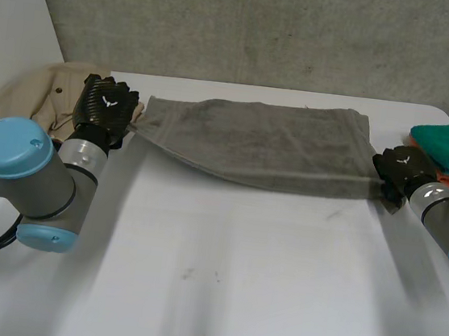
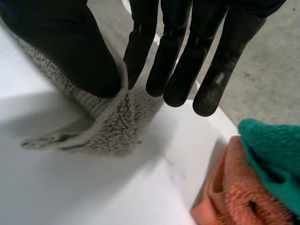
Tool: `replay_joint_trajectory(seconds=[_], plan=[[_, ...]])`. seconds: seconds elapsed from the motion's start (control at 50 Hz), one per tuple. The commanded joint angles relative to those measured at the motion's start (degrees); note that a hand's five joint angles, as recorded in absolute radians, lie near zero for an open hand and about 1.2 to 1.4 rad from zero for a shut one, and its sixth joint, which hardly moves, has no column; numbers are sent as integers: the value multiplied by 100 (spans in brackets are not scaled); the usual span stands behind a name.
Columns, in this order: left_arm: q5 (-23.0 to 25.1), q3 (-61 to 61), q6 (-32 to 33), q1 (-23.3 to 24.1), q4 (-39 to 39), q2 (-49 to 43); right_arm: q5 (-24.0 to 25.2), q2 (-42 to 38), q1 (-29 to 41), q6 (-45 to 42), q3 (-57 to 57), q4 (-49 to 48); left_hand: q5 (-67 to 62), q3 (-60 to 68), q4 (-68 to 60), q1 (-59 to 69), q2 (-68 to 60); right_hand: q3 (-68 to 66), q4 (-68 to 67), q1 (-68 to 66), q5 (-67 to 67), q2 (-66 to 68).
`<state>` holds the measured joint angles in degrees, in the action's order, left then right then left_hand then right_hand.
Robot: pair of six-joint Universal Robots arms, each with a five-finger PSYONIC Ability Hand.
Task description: Fold the laundry.
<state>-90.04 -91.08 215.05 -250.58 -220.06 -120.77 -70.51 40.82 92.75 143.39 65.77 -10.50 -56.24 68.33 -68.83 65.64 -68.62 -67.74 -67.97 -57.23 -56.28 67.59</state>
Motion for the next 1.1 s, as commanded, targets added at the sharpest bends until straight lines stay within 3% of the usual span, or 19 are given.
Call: replay_joint_trajectory(seconds=[0.02, 0.1, 0.22, 0.34, 0.42, 0.52, 0.68, 0.86, 1.02, 1.1], plan=[[-5, -85, 28, -9, 577, 229, 2, 469, 6, -12, 199, 144, -1376, 1167, -1117, 1436, -1138, -1226, -1203, -2277, -1372, 1241], [4, -287, 63, -9, 1543, 633, 20, 1120, -29, -196, 630, 723, -1376, 1167, -1117, 1436, -1138, -1226, -1203, -2277, -1372, 1241], [-57, -831, 221, -17, 3003, 1292, 2, 1902, -187, -1066, 1219, 2471, -1376, 1167, -1117, 1436, -1138, -1226, -1203, -2277, -1372, 1241], [-224, -1824, 1046, -167, 4365, 2039, -357, 2754, -880, -2663, 2131, 4438, -1376, 1167, -1117, 1436, -1138, -1226, -1203, -2277, -1372, 1241], [-242, -2431, 1609, -334, 4753, 2505, -525, 3150, -1127, -3272, 2764, 4794, -1376, 1167, -1117, 1436, -1138, -1226, -1203, -2277, -1372, 1241], [-198, -2581, 1733, -343, 4710, 2664, -499, 3406, -1128, -3422, 3223, 4461, -1376, 1167, -1117, 1436, -1138, -1226, -1203, -2277, -1372, 1241], [-233, -1914, 1400, -290, 3305, 2173, -595, 2933, -803, -3317, 2741, 2959, -1376, 1167, -1117, 1436, -1138, -1226, -1203, -2277, -1372, 1241], [-461, -316, 503, 0, 1767, 365, -595, 1772, 6, -3115, 1642, 1034, -1376, 1167, -1117, 1436, -1138, -1226, -1203, -2277, -1372, 1241], [-1234, 1441, 678, 255, 1133, -1191, -543, 595, 208, -3141, 570, -381, -1376, 1167, -1117, 1436, -1138, -1226, -1203, -2277, -1372, 1241], [-1261, 2120, 933, 290, 1036, -1729, -455, -3, 226, -3150, 104, -1076, -1376, 1167, -1117, 1436, -1138, -1226, -1203, -2277, -1372, 1241]])
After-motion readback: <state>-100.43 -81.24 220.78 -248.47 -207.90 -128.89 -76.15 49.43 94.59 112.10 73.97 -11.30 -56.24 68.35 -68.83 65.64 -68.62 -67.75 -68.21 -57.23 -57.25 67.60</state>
